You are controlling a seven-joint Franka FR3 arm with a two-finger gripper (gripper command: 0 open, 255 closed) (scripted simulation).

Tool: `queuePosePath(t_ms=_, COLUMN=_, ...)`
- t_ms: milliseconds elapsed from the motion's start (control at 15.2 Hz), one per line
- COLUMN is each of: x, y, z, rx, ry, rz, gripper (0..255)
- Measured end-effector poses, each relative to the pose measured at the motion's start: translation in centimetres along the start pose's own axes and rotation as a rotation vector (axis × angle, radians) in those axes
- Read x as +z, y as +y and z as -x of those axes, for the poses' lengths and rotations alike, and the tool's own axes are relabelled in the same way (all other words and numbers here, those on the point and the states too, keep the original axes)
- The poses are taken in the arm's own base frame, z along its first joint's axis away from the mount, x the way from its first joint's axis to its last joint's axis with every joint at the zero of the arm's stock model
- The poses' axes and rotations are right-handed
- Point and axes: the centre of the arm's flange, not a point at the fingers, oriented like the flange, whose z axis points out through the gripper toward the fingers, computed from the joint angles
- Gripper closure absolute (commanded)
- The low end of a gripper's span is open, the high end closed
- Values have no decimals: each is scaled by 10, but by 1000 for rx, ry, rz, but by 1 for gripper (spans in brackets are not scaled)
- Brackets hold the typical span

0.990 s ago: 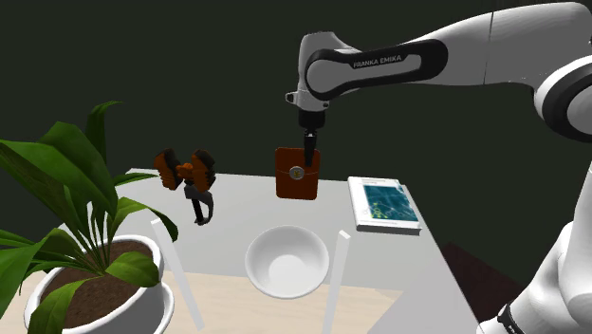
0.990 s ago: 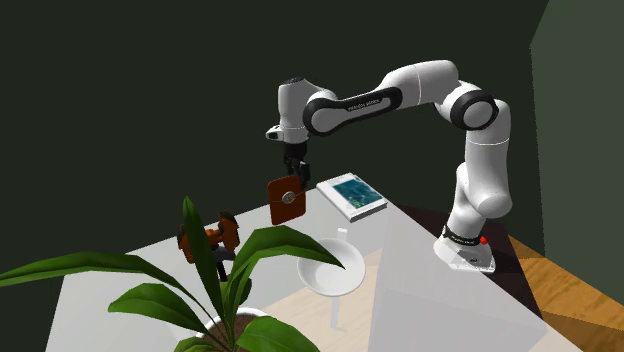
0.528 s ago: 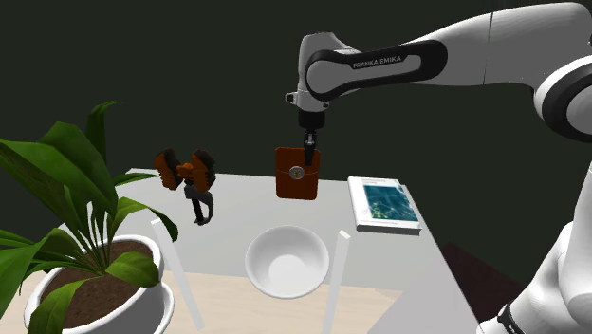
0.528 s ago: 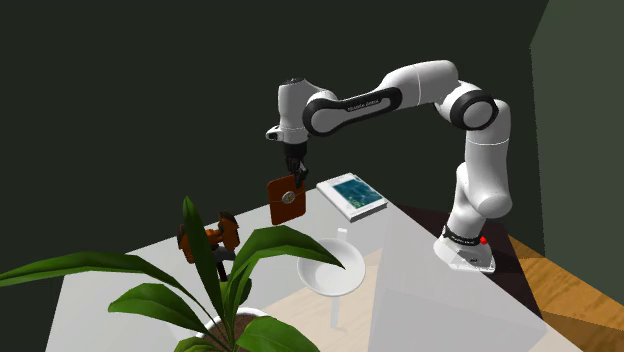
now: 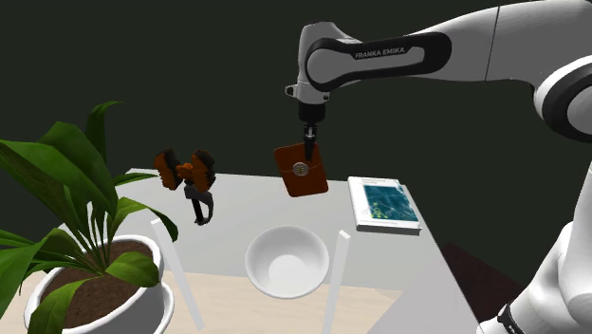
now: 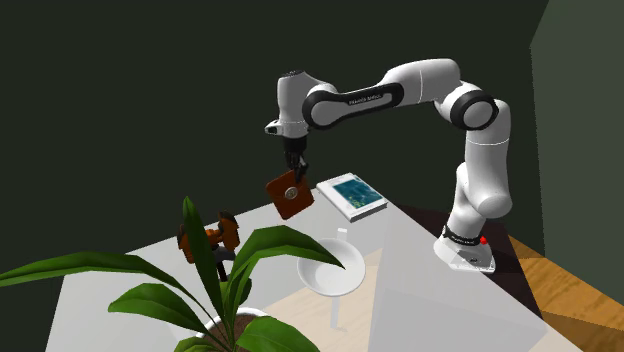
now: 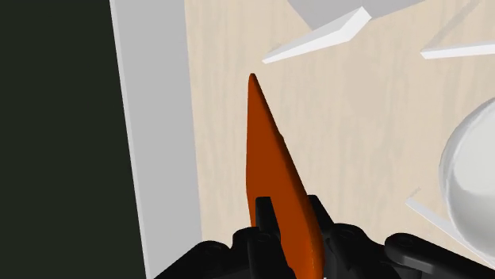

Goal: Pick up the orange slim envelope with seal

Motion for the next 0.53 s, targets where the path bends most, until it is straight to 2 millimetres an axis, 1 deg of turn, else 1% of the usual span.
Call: queuePosePath(t_ms=528, x=-43, y=-1, z=0, rx=0, ry=0, rz=0, gripper=255)
